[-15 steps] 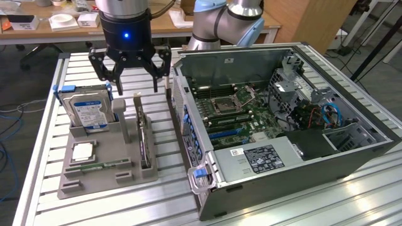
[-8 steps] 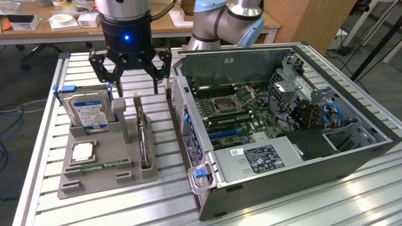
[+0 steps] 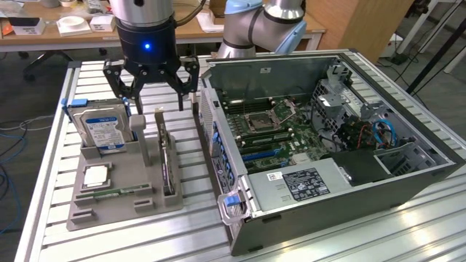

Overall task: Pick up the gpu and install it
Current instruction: 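Pick up the gpu and move the gpu toward the slot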

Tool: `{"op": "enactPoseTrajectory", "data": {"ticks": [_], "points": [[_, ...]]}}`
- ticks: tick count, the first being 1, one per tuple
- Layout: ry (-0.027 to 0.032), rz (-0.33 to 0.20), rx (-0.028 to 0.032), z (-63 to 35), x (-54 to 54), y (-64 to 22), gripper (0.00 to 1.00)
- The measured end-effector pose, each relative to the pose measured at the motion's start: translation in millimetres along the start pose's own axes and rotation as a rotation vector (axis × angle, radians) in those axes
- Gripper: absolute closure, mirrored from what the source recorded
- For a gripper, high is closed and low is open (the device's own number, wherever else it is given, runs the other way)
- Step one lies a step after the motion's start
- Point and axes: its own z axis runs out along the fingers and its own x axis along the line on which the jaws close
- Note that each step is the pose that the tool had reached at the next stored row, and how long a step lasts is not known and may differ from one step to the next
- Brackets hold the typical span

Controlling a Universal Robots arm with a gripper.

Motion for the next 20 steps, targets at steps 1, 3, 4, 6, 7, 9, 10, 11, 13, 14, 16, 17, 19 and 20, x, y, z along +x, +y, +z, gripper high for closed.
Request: {"op": "enactPoseTrajectory", "data": {"ticks": [1,3,4,6,7,9,10,11,13,14,16,17,19,20], "points": [[0.0,0.0,0.0,0.3,0.0,-0.3,0.24],[-0.0001,0.0,0.0,1.5,-0.1,-2.0,0.24],[0.0,0.0,0.0,1.8,-0.1,-2.3,0.24],[0.0001,0.0,0.0,2.5,-0.1,-2.9,0.24],[0.0001,0.0,0.0002,2.8,-0.1,-3.1,0.24],[0.0001,0.0,0.0001,3.5,-0.1,-3.4,0.24],[0.0001,0.0,0.0001,3.9,-0.2,-3.6,0.24],[0.0,0.0,0.0001,4.3,-0.2,-3.7,0.24],[0.0001,0.0,0.0001,5.9,-0.1,-3.9,0.24],[0.0,0.0,0.0,6.4,-0.1,-3.9,0.24],[0.0,0.0,0.0001,7.1,-0.1,-4.0,0.24],[0.0,0.0,0.0001,7.4,-0.1,-4.0,0.24],[0.0,0.0,0.0001,7.7,-0.1,-4.0,0.24],[0.0,0.0,0.0001,7.7,-0.1,-4.0,0.24]]}}
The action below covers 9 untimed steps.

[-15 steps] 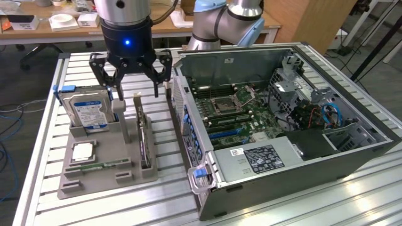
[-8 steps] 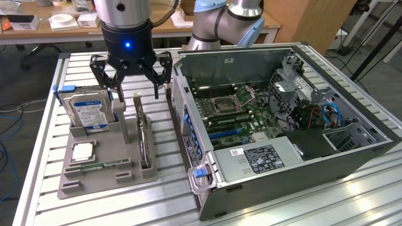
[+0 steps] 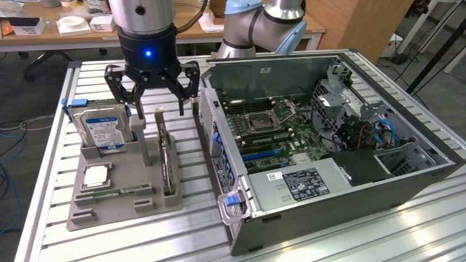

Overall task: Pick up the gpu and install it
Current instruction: 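Pick up the gpu and move the gpu toward the slot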

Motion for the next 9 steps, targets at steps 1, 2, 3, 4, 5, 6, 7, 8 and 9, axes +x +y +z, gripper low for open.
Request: {"op": "enactPoseTrajectory", "data": {"ticks": [1,2,3,4,5,6,7,8,9], "points": [[0.0,0.0,0.0,0.1,0.0,0.0,0.24],[0.0,0.0,-0.0001,0.2,0.0,0.0,0.24],[-0.0001,0.0,-0.0001,0.5,0.0,0.0,0.24],[-0.0002,0.0,-0.0002,0.9,0.0,0.0,0.24],[-0.0001,0.0,-0.0001,1.3,0.0,-0.1,0.24],[0.0,0.0,0.0,1.7,0.0,-0.1,0.24],[0.0,0.0,-0.0001,2.3,0.1,-0.1,0.24],[0.0,0.0,0.0,2.7,0.1,-0.1,0.24],[0.0,0.0,0.0,3.2,0.1,-0.1,0.24]]}}
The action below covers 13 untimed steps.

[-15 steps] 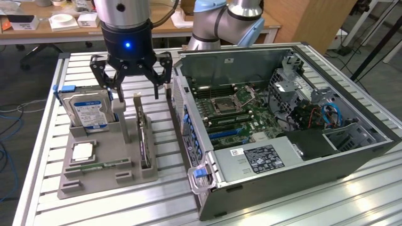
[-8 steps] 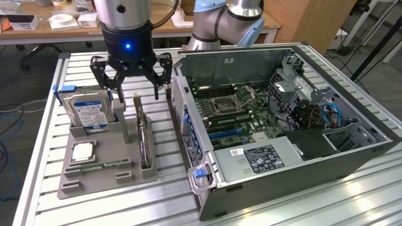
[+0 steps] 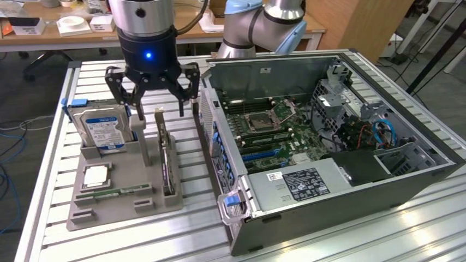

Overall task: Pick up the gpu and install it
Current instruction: 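Pick up the gpu and move the gpu toward the slot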

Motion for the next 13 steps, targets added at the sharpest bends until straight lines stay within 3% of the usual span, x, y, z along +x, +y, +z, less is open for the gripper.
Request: {"op": "enactPoseTrajectory", "data": {"ticks": [13], "points": [[0.0,0.0,0.0,6.3,0.2,-0.3,0.24]]}}
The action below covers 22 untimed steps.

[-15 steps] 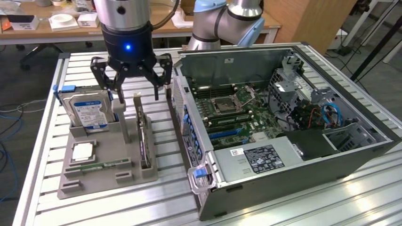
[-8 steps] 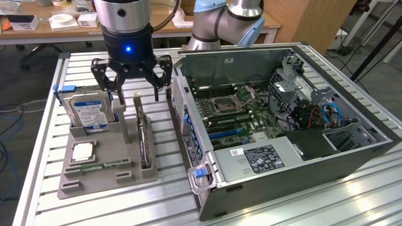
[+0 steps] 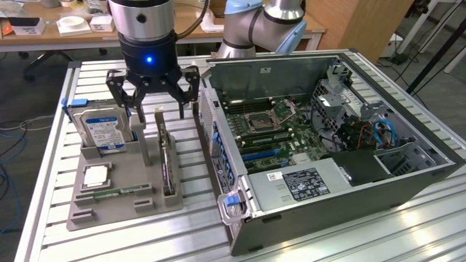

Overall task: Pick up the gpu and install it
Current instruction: 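Pick up the gpu and move the gpu toward the slot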

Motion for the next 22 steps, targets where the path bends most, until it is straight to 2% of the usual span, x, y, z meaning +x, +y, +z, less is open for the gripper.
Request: {"op": "enactPoseTrajectory", "data": {"ticks": [22], "points": [[0.0,0.0,0.0,10.1,0.0,-3.7,0.24]]}}
